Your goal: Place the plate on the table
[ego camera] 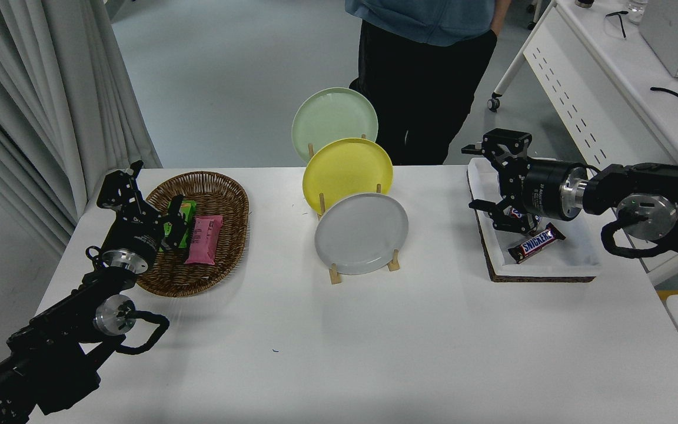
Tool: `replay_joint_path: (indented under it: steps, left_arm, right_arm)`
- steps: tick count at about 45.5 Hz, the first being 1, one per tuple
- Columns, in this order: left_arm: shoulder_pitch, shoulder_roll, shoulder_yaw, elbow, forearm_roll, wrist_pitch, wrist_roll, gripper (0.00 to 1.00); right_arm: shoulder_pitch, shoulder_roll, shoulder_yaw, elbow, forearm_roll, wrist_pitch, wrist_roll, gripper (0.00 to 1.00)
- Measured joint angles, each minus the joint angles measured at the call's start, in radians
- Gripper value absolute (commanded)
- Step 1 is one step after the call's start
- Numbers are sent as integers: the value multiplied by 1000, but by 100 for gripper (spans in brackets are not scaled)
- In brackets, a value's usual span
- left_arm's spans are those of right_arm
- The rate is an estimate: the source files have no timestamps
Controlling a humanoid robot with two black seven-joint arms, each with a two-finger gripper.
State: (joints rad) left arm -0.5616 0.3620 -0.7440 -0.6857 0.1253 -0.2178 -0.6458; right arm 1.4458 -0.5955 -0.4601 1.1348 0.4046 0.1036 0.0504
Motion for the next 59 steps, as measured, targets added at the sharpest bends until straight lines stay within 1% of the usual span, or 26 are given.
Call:
replay_joint_path:
  steps: [7, 10, 19, 41, 48, 59]
  left_arm:
    - [0, 0, 0, 0, 0, 0, 0, 100]
    - [0, 0, 0, 0, 0, 0, 0, 100]
    - [0, 0, 0, 0, 0, 0, 0, 100]
    - [0, 0, 0, 0, 0, 0, 0, 100]
    - [0, 0, 0, 0, 0, 0, 0, 100]
    - [0, 0, 0, 0, 0, 0, 0, 100]
  right_arm:
    - [20, 43, 14, 0, 87, -175, -90, 99]
    - [27, 55, 19, -1, 112, -226, -120, 99]
    - [33, 90, 67, -2, 136, -307, -168, 99]
    - [-24, 160, 177, -41, 78, -359, -200, 99]
    - [-64, 191, 248, -65, 75, -365, -246, 99]
    - [-121, 241, 355, -107, 28, -363, -283, 99]
